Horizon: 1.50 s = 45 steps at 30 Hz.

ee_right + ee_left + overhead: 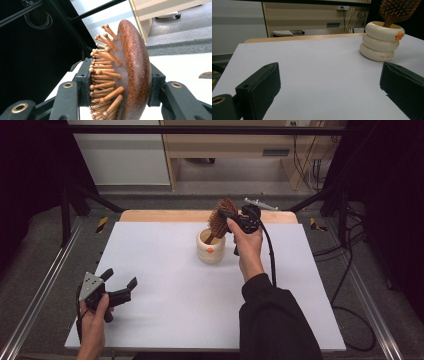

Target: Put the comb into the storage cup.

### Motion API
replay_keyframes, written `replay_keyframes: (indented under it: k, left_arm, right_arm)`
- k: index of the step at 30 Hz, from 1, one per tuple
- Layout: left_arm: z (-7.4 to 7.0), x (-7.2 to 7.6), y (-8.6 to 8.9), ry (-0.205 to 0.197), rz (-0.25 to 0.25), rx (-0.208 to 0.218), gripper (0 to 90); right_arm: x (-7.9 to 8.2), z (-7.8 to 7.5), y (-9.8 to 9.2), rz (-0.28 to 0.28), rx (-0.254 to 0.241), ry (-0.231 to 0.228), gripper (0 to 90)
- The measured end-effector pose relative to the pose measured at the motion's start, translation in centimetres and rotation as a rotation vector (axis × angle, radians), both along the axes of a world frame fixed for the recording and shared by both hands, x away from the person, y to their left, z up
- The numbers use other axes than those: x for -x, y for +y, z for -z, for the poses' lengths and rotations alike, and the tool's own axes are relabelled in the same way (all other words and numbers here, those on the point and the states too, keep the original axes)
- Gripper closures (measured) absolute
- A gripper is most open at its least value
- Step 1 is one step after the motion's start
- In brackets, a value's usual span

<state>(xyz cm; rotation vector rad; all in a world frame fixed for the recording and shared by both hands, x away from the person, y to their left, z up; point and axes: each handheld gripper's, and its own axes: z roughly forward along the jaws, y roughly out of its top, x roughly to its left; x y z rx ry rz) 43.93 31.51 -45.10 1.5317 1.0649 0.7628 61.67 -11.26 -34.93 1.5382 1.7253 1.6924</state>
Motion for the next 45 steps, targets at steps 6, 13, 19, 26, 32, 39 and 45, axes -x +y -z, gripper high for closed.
replay_keyframes:
  k: [6, 13, 19, 26, 32, 39, 45]
  left_arm:
    - [0.0, 0.0, 0.0, -0.002, -0.001, -0.002, 3.4]
    - [0.0, 0.0, -0.1, -0.001, 0.001, -0.006, 3.4]
    - [0.0, 0.0, 0.0, -0.005, -0.003, -0.005, 3.4]
    - [0.0, 0.0, 0.0, -0.004, -0.003, -0.007, 3.4]
    - [0.0, 0.0, -0.1, -0.005, -0.002, -0.006, 3.4]
    - [0.0, 0.0, -0.1, -0.005, -0.001, -0.007, 3.4]
    - [0.0, 0.0, -0.1, -0.005, 0.000, -0.007, 3.4]
  right_arm:
    - [0.0, 0.3, 0.0, 0.006, -0.009, 0.006, 50.9]
    - [-0.1, 0.4, 0.0, 0.010, -0.015, 0.012, 50.8]
    - [-0.2, 0.9, -0.1, 0.011, -0.019, 0.024, 50.6]
    - [-0.3, 1.2, -0.1, 0.012, -0.023, 0.030, 50.4]
    - [-0.3, 1.2, -0.1, 0.013, -0.027, 0.031, 50.1]
    - [-0.4, 1.4, -0.4, 0.018, -0.031, 0.036, 49.5]
    - [-0.5, 1.5, -0.5, 0.020, -0.038, 0.043, 48.9]
